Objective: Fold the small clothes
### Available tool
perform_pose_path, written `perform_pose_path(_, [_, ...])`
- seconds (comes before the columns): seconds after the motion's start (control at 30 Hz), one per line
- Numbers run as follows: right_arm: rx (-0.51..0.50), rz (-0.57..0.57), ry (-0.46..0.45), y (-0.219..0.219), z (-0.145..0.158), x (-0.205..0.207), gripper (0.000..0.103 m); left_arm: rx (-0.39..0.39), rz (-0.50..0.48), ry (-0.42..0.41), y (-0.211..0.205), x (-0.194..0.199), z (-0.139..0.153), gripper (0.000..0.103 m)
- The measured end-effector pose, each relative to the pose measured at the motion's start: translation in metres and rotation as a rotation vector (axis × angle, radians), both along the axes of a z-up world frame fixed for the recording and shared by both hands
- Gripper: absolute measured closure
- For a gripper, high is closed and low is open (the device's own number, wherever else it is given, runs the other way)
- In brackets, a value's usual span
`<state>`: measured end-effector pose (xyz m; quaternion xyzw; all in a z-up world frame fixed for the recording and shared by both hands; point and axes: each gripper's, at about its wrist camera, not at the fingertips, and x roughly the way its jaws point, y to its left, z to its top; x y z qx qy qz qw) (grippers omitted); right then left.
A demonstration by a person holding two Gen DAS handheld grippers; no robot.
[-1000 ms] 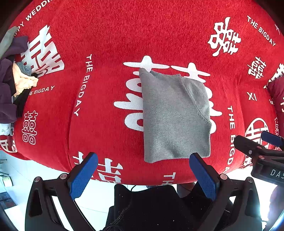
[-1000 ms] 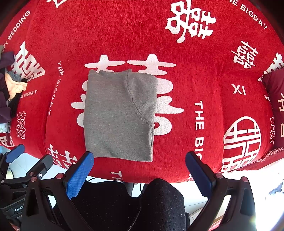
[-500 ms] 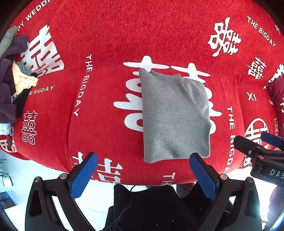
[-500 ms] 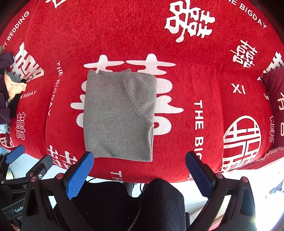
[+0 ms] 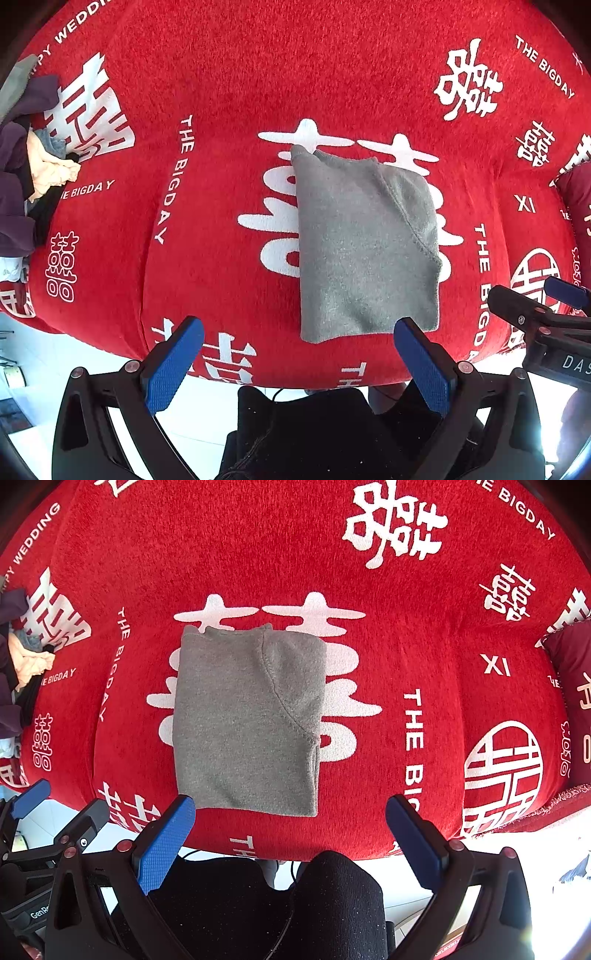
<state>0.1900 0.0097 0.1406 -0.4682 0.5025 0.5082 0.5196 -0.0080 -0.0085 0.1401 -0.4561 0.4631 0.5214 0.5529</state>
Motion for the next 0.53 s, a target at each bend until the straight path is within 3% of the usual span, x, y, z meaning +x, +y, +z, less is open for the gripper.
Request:
perform_pose_path(0.33, [-0.001, 0.002, -0.001, -0.0010, -0.0009, -0.0007, 0.000, 0.000, 0.004, 0.002, -0.0002, 0.0014, -0.0003, 0.000])
perform_pose_path(0.53, [-0.001, 0.003, -0.002, -0.0004, -0.0010, -0.0008, 0.000, 0.046, 0.003, 0.009, -0.0002, -0.0001, 0.0042, 0.000])
